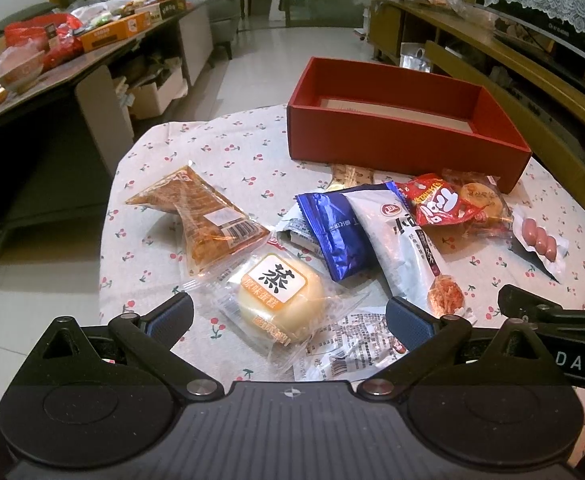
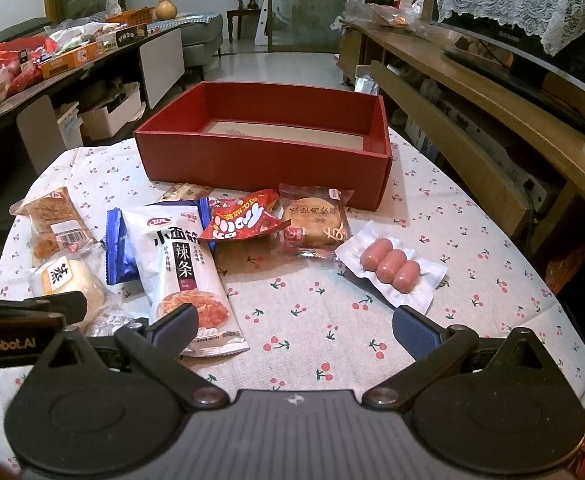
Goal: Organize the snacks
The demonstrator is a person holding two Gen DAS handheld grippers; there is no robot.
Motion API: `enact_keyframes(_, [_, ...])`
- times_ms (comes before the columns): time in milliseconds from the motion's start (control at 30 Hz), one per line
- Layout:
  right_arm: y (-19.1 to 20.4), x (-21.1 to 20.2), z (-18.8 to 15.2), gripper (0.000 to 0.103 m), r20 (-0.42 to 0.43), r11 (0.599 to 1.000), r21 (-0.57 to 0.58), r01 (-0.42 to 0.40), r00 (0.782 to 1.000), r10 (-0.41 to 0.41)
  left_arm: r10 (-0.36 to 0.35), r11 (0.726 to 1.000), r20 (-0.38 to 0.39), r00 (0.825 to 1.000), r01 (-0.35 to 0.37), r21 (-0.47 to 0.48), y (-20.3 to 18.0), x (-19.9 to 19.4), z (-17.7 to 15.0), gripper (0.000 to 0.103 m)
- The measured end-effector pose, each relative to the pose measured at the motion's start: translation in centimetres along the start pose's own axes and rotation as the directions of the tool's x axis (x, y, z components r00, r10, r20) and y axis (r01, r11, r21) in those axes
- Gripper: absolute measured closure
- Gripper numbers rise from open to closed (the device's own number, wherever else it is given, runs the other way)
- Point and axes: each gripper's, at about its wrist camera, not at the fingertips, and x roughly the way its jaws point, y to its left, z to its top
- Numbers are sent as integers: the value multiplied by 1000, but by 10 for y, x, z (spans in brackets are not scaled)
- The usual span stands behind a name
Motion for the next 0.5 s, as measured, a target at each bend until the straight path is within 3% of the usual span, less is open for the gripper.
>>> enact_keyframes(500, [4,1,2,0,-9,1000,-19,3,1000,-3,-7,1000,-2,1000,7,-5,-1,-1,3,0])
